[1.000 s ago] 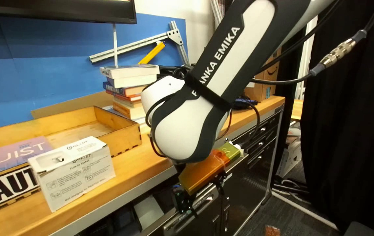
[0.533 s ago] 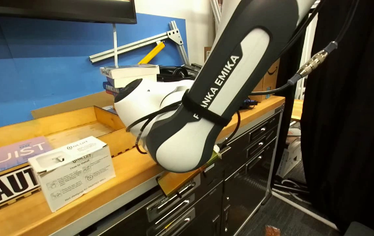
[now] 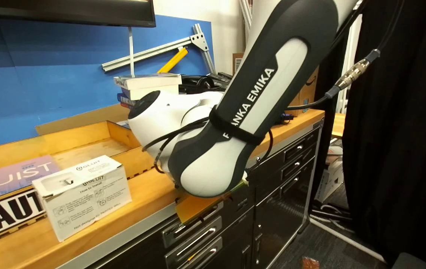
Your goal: Pick up the blue object from the box and put it in the open drawer, then pick up the scissors from the drawer and put it on the counter and close the drawer
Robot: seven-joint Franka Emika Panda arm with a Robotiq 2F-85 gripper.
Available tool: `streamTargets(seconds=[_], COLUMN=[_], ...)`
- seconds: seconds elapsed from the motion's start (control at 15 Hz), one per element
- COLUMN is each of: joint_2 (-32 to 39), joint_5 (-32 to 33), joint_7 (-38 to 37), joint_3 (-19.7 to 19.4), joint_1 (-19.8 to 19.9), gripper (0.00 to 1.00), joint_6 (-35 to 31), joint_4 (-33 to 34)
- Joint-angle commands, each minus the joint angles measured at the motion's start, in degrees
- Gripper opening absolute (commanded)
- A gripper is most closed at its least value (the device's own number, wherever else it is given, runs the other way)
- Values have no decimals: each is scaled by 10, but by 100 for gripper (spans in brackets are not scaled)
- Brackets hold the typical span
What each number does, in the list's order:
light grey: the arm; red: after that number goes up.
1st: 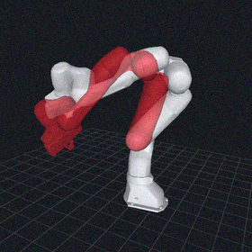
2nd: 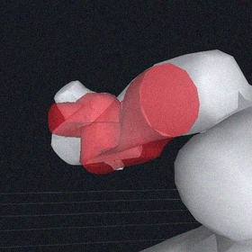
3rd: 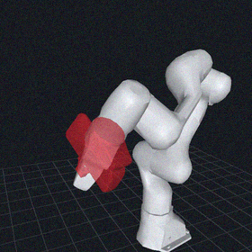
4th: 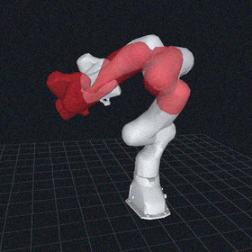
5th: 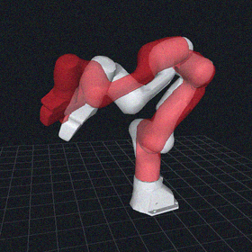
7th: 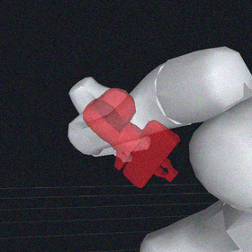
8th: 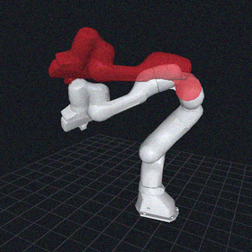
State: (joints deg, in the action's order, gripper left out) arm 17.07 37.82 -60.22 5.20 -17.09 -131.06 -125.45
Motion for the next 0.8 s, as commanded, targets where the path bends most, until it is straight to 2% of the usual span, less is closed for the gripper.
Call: streamTargets(seconds=[0.0, 0.2, 0.27, 0.47, 0.6, 0.67, 0.73], joint_2=[-102, -167, -197, -269, -316, -266, -284], joint_5=[-118, -215, -240, -298, -310, -287, -290], joint_7=[144, 271, 314, 408, 434, 397, 402], joint_3=[59, 107, 84, 85, 83, 90, 92], joint_1=[49, 74, 52, 47, 49, 55, 56], gripper=[100, 100, 100, 100, 100, 100, 100], joint_6=[-3, 25, 37, 114, 176, 136, 150], joint_4=[-58, -67, -67, -42, -21, -28, -24])
